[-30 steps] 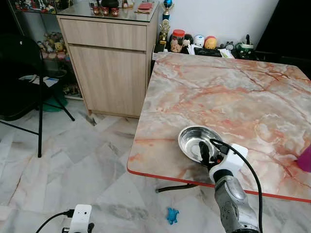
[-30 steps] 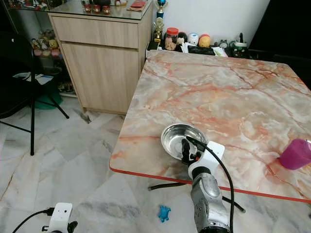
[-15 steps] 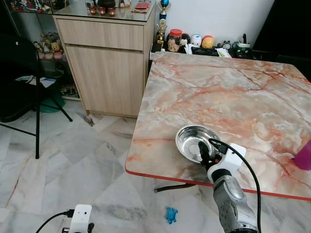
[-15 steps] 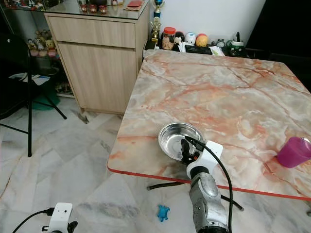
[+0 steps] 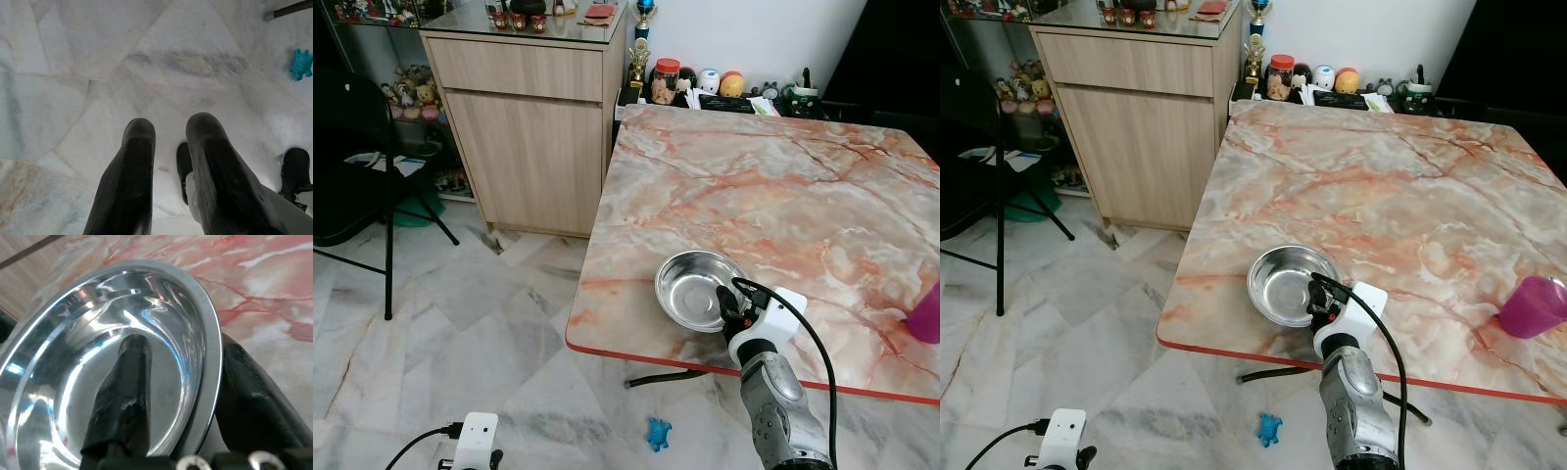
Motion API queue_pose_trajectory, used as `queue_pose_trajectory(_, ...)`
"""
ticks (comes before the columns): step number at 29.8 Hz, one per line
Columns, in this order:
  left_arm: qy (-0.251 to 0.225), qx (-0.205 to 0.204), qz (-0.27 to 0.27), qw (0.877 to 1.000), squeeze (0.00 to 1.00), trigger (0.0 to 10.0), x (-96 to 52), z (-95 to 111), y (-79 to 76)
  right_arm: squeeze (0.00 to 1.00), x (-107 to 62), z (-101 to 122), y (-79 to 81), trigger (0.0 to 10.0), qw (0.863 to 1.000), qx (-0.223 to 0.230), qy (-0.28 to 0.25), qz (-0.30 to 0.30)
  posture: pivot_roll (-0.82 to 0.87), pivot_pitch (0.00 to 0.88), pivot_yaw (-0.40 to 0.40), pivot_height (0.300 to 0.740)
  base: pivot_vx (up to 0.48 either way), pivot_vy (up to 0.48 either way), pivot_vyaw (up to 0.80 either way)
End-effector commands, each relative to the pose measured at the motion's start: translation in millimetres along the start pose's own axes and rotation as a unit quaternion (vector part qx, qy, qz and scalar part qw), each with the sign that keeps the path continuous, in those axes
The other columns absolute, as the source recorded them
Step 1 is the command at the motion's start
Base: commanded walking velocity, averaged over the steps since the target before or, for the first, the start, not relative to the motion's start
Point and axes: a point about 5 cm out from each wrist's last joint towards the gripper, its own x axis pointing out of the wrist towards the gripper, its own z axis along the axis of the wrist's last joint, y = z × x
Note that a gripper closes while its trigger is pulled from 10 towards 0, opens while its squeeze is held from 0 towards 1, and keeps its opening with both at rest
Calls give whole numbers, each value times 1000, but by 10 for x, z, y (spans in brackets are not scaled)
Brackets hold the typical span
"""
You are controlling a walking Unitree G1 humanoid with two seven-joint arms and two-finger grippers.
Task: Setting the table
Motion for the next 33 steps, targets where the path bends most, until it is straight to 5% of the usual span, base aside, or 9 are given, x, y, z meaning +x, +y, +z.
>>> queue_pose_trajectory(1,7,2,-1,1000,0,10000,-1,-23,-22,0,20,22,20,0,1000,3,-2,1,102,0,-65,740,0,0,0)
queue_pose_trajectory(9,8,3,0,1000,0,10000,-4,-30,-11,0,17,162,53,0,998,25,-55,9,102,0,-65,740,0,0,0)
queue_pose_trajectory(10,8,3,0,1000,0,10000,-4,-30,-12,0,14,195,68,2157,997,32,-67,13,102,0,-64,740,0,0,0)
queue_pose_trajectory(12,9,4,1,1000,0,10000,-3,-31,-12,0,9,235,100,10000,996,41,-81,23,101,0,-64,740,0,0,0)
queue_pose_trajectory(27,10,7,2,1000,0,10000,-3,-31,-5,0,-52,511,256,10000,975,110,-173,84,99,0,-64,740,0,0,0)
queue_pose_trajectory(33,10,6,2,1000,0,10000,-1,-26,-15,0,-46,555,288,10000,973,100,-183,96,101,0,-66,740,0,0,0)
